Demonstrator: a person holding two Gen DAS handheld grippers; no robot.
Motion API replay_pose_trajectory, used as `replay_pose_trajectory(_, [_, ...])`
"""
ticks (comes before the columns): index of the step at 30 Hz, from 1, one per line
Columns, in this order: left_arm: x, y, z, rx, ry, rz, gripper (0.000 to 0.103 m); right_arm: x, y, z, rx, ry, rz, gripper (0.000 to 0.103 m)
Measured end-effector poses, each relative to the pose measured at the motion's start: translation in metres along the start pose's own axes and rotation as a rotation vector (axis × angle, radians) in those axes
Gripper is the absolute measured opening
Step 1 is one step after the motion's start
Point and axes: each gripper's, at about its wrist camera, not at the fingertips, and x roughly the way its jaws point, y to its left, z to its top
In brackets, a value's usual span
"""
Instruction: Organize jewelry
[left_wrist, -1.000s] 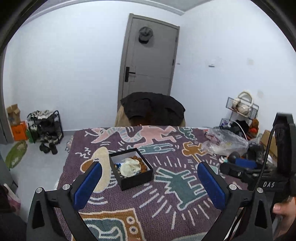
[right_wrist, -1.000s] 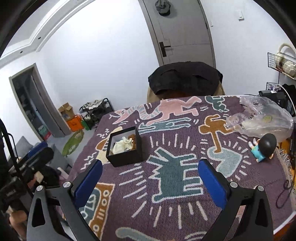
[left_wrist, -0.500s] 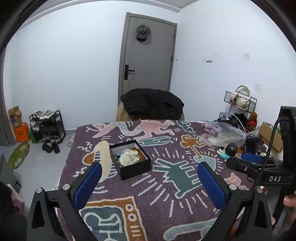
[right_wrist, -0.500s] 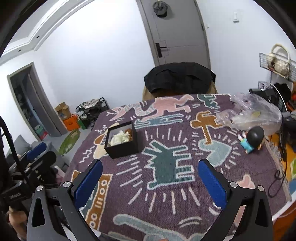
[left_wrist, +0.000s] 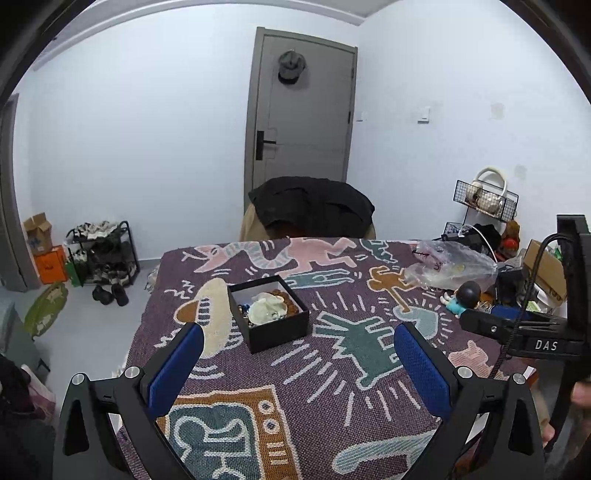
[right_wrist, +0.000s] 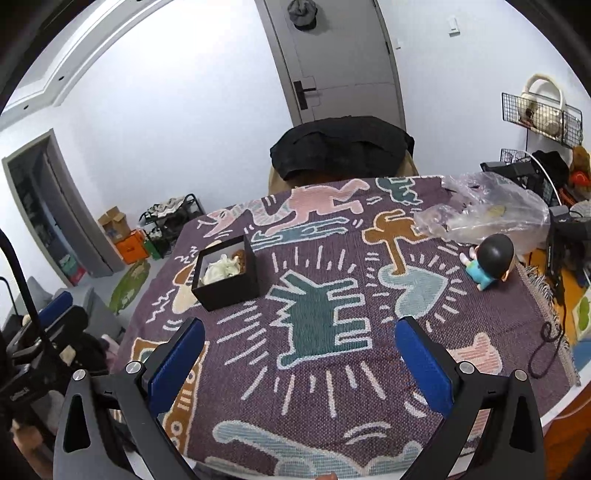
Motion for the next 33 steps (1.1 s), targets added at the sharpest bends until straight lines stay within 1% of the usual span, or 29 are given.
replay_pose_trajectory(4, [0.000, 0.000, 0.000, -0.006, 0.005, -0.013, 0.103, 0.002, 0.001, -0.001, -0.004, 0.003, 0.013, 0.103])
replay_pose_trajectory(33, [0.004, 0.011, -0.002, -0.024, 0.035, 0.011, 0.103, 0.003, 0.004, -0.004, -0.013, 0.001, 0.013, 0.103])
